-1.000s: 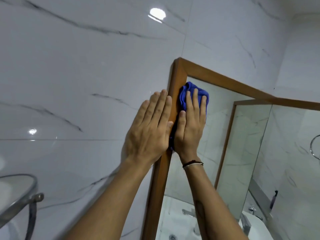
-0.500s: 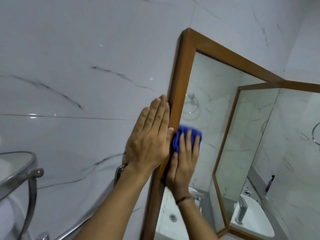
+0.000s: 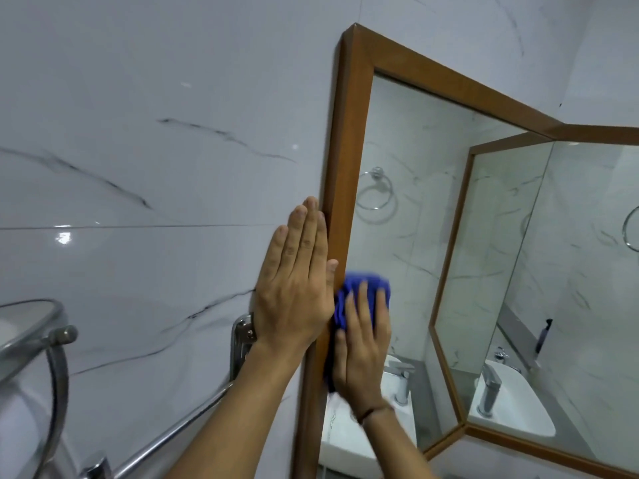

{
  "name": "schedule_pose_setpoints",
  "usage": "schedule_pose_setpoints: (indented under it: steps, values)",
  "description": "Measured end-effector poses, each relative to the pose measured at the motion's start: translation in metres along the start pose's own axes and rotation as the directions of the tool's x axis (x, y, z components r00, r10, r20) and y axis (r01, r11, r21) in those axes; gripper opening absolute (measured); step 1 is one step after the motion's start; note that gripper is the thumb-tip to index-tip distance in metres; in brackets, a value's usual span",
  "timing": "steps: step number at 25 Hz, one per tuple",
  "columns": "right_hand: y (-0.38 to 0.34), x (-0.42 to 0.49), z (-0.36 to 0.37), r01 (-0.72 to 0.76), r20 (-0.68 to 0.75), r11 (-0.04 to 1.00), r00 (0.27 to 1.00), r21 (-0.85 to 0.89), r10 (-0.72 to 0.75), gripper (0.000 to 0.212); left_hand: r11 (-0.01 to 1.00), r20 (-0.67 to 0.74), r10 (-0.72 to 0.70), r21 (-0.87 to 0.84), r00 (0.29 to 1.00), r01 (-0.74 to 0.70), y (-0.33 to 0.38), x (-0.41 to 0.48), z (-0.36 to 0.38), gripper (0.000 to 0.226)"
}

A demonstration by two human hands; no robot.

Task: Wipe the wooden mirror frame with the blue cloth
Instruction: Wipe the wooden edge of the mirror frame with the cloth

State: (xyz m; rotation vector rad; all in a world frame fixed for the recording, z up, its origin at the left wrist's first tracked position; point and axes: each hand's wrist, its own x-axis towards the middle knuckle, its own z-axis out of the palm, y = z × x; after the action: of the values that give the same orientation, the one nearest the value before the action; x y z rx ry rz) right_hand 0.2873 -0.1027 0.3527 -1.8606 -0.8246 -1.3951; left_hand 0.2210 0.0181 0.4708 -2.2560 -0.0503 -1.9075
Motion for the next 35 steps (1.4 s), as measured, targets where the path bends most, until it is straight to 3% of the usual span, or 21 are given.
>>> schedule_pose_setpoints:
  steps: [2, 4, 6, 9, 12, 16, 18, 20, 21, 24, 27, 29, 31, 33, 35]
  values:
    - [0.003, 0.059, 0.005, -0.014, -0.143, 0.999, 0.990, 0.032, 0.019, 0.059, 1.000, -0.019, -0.014, -0.015, 1.000, 0.013, 0.001, -0.003, 0.003, 0.064]
    - [-0.001, 0.061, 0.013, -0.064, -0.181, 0.997, 0.981, 0.044, 0.071, 0.059, 0.999, -0.043, -0.020, -0.033, 0.999, 0.018, 0.001, -0.003, 0.006, 0.063]
    - [-0.003, -0.004, 0.021, -0.120, -0.101, 0.992, 0.987, 0.037, 0.123, 0.060, 0.998, -0.056, -0.025, -0.051, 0.998, 0.022, 0.003, -0.011, 0.009, 0.062]
    - [-0.015, -0.141, 0.015, -0.231, 0.129, 0.972, 0.963, -0.052, 0.236, 0.060, 0.989, -0.020, -0.080, -0.123, 0.997, 0.077, 0.014, -0.039, 0.009, 0.061]
    - [-0.009, -0.181, 0.003, -0.154, 0.250, 0.980, 0.951, -0.129, 0.182, 0.060, 0.989, 0.034, -0.062, -0.133, 0.997, 0.066, 0.023, -0.085, 0.009, 0.061]
    - [0.010, -0.081, 0.004, 0.000, 0.083, 0.999, 0.997, -0.040, 0.003, 0.060, 0.989, 0.021, -0.044, -0.141, 0.999, 0.047, 0.020, -0.110, 0.017, 0.060]
    - [0.016, -0.050, 0.020, -0.057, -0.023, 0.998, 0.998, 0.005, 0.057, 0.060, 0.991, 0.018, -0.059, -0.122, 0.998, 0.061, 0.023, -0.117, 0.021, 0.062]
    - [0.017, -0.073, 0.038, -0.111, -0.055, 0.993, 0.992, 0.039, 0.113, 0.060, 0.994, 0.027, -0.049, -0.098, 0.998, 0.051, 0.024, -0.126, 0.023, 0.062]
    - [0.016, -0.107, 0.042, -0.155, -0.016, 0.987, 0.988, 0.038, 0.156, 0.061, 0.992, 0.024, -0.053, -0.111, 0.998, 0.056, 0.024, -0.130, 0.024, 0.060]
    - [-0.002, -0.258, 0.025, -0.259, 0.288, 0.963, 0.919, -0.071, 0.268, 0.063, 0.984, 0.031, -0.080, -0.158, 0.996, 0.083, 0.025, -0.147, 0.023, 0.059]
    - [-0.002, -0.349, 0.009, -0.204, 0.493, 0.956, 0.823, -0.209, 0.283, 0.064, 0.983, 0.046, -0.054, -0.174, 0.997, 0.061, 0.034, -0.166, 0.027, 0.066]
    - [0.015, -0.326, 0.015, -0.089, 0.454, 0.976, 0.874, -0.197, 0.171, 0.064, 0.984, 0.054, -0.060, -0.164, 0.997, 0.068, 0.032, -0.174, 0.028, 0.065]
    - [0.029, -0.250, 0.026, -0.040, 0.287, 0.995, 0.956, -0.092, 0.065, 0.063, 0.986, 0.092, -0.058, -0.154, 0.994, 0.072, 0.028, -0.183, 0.026, 0.062]
    - [0.038, -0.177, 0.041, -0.044, 0.053, 0.999, 0.998, -0.010, 0.044, 0.063, 0.991, 0.127, -0.013, -0.127, 0.992, 0.029, 0.023, -0.197, 0.021, 0.061]
    - [0.036, -0.164, 0.058, -0.112, -0.068, 0.993, 0.991, 0.025, 0.113, 0.063, 0.991, 0.173, 0.026, -0.135, 0.985, -0.002, 0.019, -0.222, 0.021, 0.062]
